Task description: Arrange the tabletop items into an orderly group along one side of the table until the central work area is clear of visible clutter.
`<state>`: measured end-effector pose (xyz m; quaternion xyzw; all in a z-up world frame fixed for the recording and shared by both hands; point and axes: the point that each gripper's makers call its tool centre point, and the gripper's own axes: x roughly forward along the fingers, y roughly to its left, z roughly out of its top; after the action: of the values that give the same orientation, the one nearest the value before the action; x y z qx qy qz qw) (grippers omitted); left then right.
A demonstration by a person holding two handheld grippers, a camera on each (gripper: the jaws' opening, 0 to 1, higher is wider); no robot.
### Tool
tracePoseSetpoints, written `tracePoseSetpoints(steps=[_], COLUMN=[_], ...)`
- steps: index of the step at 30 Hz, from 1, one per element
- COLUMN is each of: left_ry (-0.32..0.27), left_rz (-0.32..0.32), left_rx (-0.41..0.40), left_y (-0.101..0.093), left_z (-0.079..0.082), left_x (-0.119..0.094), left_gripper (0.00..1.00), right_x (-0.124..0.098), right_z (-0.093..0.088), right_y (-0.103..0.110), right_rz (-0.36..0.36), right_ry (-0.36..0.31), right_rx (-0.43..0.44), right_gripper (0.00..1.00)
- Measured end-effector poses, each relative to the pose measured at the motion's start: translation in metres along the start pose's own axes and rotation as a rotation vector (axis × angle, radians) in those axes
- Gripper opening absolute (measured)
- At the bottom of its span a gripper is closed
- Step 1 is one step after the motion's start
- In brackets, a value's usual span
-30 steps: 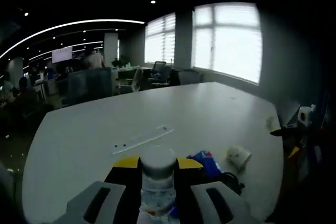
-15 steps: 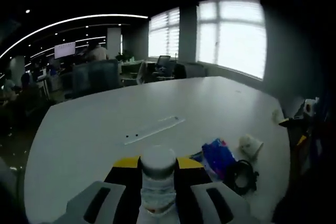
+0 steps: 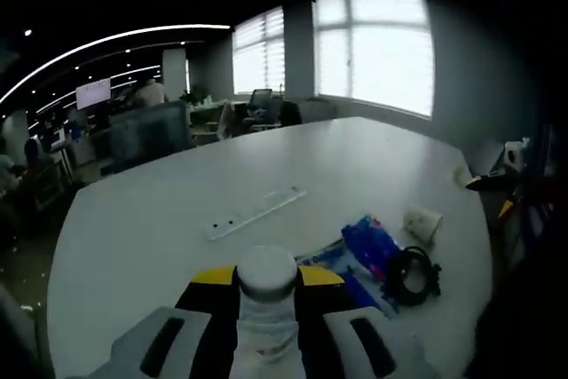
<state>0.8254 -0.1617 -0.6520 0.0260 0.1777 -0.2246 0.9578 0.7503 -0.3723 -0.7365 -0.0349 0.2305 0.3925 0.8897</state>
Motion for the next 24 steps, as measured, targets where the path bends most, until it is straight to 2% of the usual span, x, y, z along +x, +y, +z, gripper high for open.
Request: tracePoseSetpoints(steps=[13,17,20,23,24], left_ry=[0.003,0.021,0.024,0.046,0.051], left_rz=[0.097,0.137,0.146,0.212,0.215], left_rx=[-0.066,-0.068,-0.073,-0.073,-0.072], left_y=[0.053,0.075,0.080,0.112,0.116], left_z=[-0.012,-0.020,-0.022,-0.040,-0.042], left_x=[-0.024,-0.035,-0.037,-0.052,-0.053], left_gripper=[0.24,0.33,0.37,0.38,0.38], right_x=[0.003,0.006,0.007,0.010,0.010], right_z=[0.000,0.002,0.002,0.005,0.005], right_y=[0.001,0.002,0.002,0.003,0.003], right_rz=[-0.001,0.001,0.001,0.007,0.007], right_ry=[0.003,0.003,0.003,-0.003,-0.003], right_rx=[-0.010,-0.019,-0.021,-0.026,-0.026], right_gripper=[0.90,0.90,0.90,0.90,0.90])
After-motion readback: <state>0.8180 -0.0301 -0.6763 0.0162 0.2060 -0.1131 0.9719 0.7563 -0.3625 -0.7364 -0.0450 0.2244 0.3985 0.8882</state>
